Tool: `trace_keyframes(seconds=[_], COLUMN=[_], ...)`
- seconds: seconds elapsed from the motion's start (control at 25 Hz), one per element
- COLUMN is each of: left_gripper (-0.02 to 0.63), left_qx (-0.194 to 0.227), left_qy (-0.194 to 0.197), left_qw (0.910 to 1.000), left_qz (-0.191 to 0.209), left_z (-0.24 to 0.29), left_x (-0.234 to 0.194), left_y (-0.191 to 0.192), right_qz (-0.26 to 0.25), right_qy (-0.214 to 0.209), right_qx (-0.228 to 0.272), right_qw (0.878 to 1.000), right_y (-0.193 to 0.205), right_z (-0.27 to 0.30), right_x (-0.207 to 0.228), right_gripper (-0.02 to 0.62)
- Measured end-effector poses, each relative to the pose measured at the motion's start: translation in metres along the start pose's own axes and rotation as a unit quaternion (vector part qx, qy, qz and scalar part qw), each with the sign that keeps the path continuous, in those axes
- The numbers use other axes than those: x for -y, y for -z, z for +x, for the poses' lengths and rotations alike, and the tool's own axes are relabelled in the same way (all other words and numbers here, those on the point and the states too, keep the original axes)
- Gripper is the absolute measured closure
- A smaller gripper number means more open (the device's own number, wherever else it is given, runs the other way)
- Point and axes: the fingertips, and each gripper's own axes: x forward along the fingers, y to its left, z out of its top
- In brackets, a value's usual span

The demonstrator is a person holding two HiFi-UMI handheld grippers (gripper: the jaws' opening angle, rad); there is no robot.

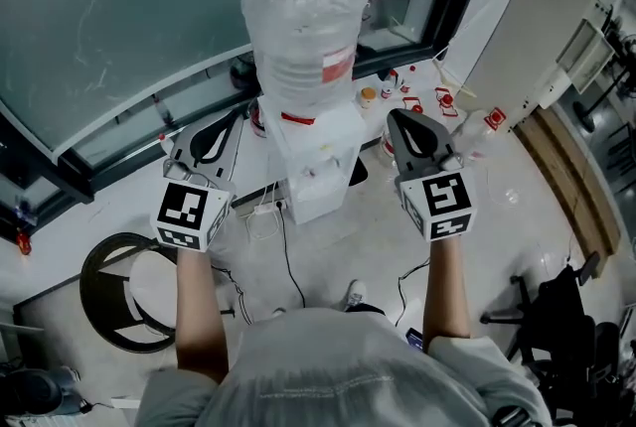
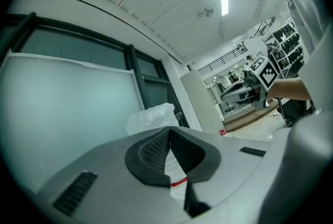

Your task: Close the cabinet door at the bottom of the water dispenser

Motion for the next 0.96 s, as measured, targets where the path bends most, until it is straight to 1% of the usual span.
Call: trace_keyframes(seconds=[0.16, 0.48, 0.96], left_gripper=[0.586, 0.586, 0.586], left_qx=[-0.009, -0.019, -0.029], left_qy=[0.008, 0.019, 0.021], left_qw=[0.9999, 0.9996, 0.9992], left_qz=[0.001, -0.010, -0.018], left_z=[0.004, 0.013, 0.022], left_x=[0.005, 0.015, 0.022], left_y=[0.006, 0.020, 0.031], right_qz=[0.005, 0.013, 0.017], right_qy=[0.003, 0.006, 0.005], right_qx=[-0.009, -0.025, -0.036], right_qw=[1.000, 1.000, 0.999], right_y=[0.009, 0.027, 0.043], right_z=[0.000, -0.002, -0.002], right_x=[0.000, 0.003, 0.011], right_gripper=[0.566, 0.566, 0.566])
